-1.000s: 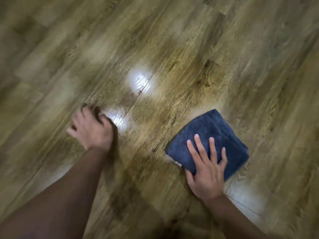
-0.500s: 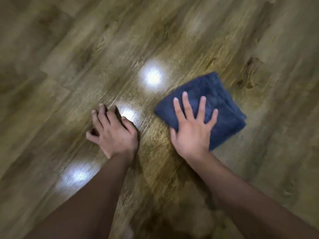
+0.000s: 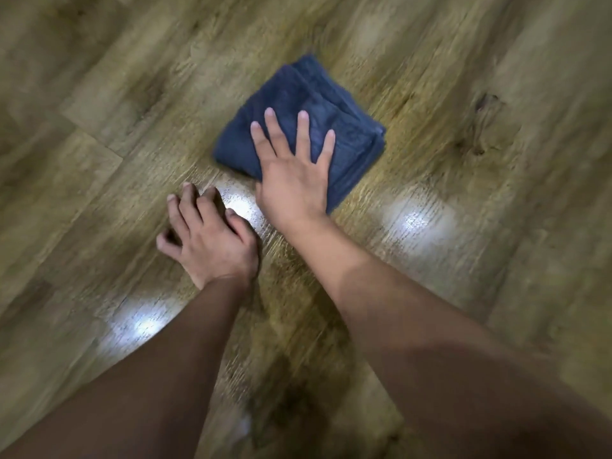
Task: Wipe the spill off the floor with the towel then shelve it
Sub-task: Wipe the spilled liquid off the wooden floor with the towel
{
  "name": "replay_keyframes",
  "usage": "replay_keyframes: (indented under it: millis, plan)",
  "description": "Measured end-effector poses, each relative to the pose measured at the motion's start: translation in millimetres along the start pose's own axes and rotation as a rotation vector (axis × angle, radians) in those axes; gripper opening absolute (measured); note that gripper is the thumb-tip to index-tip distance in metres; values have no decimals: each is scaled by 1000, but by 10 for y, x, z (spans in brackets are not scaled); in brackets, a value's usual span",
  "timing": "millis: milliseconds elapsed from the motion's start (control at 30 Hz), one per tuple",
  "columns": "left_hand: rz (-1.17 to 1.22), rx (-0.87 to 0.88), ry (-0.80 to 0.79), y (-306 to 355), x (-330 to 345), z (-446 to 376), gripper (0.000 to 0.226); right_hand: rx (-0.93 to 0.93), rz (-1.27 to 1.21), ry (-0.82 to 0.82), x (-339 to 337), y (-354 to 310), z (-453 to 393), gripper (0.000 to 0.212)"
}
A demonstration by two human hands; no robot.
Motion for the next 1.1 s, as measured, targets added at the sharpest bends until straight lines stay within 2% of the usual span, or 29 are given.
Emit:
replay_keyframes:
  millis: [167, 300, 367, 500, 533, 633, 700, 900, 1100]
  plan:
    - [26, 3, -5, 6, -12, 9, 45, 26, -17, -11, 196, 457, 947, 87]
    - [14, -14, -18, -17, -22, 6, 45, 68, 27, -50, 407, 854, 1792, 82]
    - [22, -13, -43, -26, -32, 14, 45, 82, 46, -82, 441, 972, 1955, 84]
    - [68, 121, -143, -307, -146, 201, 40, 97, 65, -107, 423, 982, 1917, 88]
    - [66, 80, -154, -496, -168, 371, 40, 97, 63, -110, 418, 978, 1917, 88]
    - [97, -234, -107, -1142, -191, 1180, 53, 110, 63, -93, 439, 975, 1922, 88]
    - [54, -243, -128, -1315, -147, 1566, 59, 110, 67, -79, 447, 972, 1921, 87]
    - [3, -208, -145, -1342, -97, 1551, 59, 160, 39, -61, 455, 887, 1864, 82]
    - [-12, -184, -110, -1370, -68, 1533, 59, 370, -92, -6, 383, 287, 1321, 82]
Point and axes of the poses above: each hand's wrist, its own z-axis away from the middle knuckle, its own x-axis out of the palm, y = z × x, the point moved 2 cm from there along -z, towards the middle knuckle, and after that the axes turned 11 degrees about -y, right-handed, at the moved point
